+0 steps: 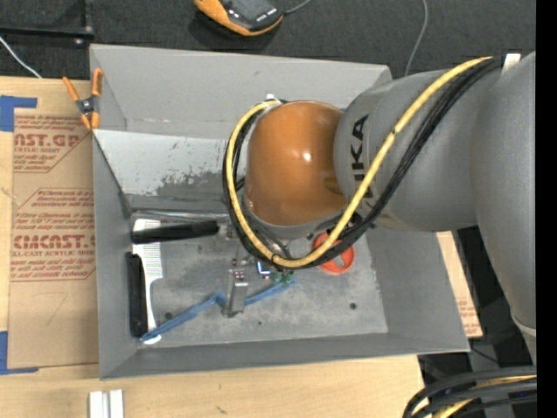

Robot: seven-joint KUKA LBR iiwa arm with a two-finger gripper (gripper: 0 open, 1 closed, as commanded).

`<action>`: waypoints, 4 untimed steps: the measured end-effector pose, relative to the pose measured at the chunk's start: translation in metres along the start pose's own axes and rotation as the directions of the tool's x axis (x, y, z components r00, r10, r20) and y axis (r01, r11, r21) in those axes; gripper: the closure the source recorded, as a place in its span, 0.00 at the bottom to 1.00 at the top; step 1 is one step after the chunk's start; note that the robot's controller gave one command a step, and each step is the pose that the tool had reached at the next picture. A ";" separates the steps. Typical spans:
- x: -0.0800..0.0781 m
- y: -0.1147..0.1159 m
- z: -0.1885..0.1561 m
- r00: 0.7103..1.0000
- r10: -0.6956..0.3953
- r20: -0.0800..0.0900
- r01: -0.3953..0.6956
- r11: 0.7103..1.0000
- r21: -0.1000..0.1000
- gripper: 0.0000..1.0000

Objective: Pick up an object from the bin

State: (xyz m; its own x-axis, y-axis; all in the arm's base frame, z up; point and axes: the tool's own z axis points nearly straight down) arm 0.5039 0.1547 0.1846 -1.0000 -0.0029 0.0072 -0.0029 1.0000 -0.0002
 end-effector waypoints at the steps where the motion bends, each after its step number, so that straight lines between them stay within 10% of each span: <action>1: -0.002 -0.001 -0.005 1.000 0.003 0.008 -0.003 1.000 -0.001 0.00; 3: -0.013 0.014 0.066 0.953 -0.304 0.004 0.304 0.953 0.000 0.00; 4: 0.015 0.038 0.116 0.928 -0.373 0.023 0.373 0.928 0.002 0.00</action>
Offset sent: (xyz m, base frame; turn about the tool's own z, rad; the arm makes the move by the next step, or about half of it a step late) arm 0.0310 0.0206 -0.1060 -0.3942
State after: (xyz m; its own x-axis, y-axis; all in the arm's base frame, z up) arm 0.4877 0.1928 0.0691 -0.9267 -0.3754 -0.0158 -0.3755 0.9268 0.0004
